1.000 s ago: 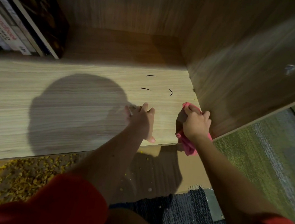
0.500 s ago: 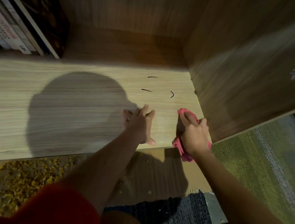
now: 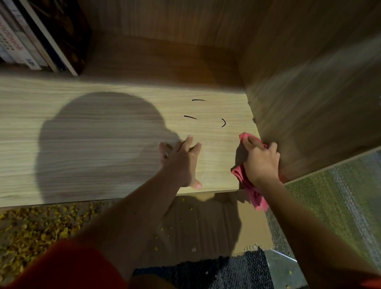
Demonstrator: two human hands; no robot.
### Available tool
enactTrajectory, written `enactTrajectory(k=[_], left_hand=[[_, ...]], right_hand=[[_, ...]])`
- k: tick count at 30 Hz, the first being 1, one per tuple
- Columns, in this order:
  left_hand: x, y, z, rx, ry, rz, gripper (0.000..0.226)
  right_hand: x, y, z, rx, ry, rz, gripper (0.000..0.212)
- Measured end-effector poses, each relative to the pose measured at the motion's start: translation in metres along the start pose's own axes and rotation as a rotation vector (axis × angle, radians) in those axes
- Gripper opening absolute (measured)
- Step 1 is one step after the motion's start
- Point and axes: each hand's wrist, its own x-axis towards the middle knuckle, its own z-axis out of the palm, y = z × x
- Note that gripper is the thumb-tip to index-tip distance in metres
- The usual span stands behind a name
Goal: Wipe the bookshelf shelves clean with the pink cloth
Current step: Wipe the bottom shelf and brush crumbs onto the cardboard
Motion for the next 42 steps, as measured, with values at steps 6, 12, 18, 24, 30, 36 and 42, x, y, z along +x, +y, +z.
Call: enactTrajectory(k=[6,12,18,24,30,36,42], left_hand=[[0.001,0.002,-0.002,0.018,-0.005,-0.005,0.105],[0.0,0.004,-0.002,0.049,-0.003,-0.014,0.104],[0.0,0.003,-0.002,0.05,-0.011,-0.012,0.105],[-0.001,0.003,-0.001,0.032,-0.004,-0.008,0.104],[0.002,0.0,-0.001,0.035,-0.016,0.004,0.104],[0.001,0.0,0.0,0.053,-0.009,-0.002,0.104],[0.002,0.0,0.0,0.04,-0.012,-0.003,0.104]], right_hand=[[-0.035,-0.007,0.014,0.019,0.035,-0.118,0.063],[-0.004,-0.012,0.009,0.068,0.025,-0.02,0.062],[-0.025,-0.017,0.013,0.078,0.053,-0.042,0.064],[0.014,-0.018,-0.002,0.124,-0.017,0.075,0.047],[-0.029,-0.011,0.018,0.01,0.073,-0.181,0.065],[0.003,-0.023,0.002,0.107,0.009,0.042,0.059],[-0.026,-0.019,0.016,0.068,0.101,-0.203,0.064]])
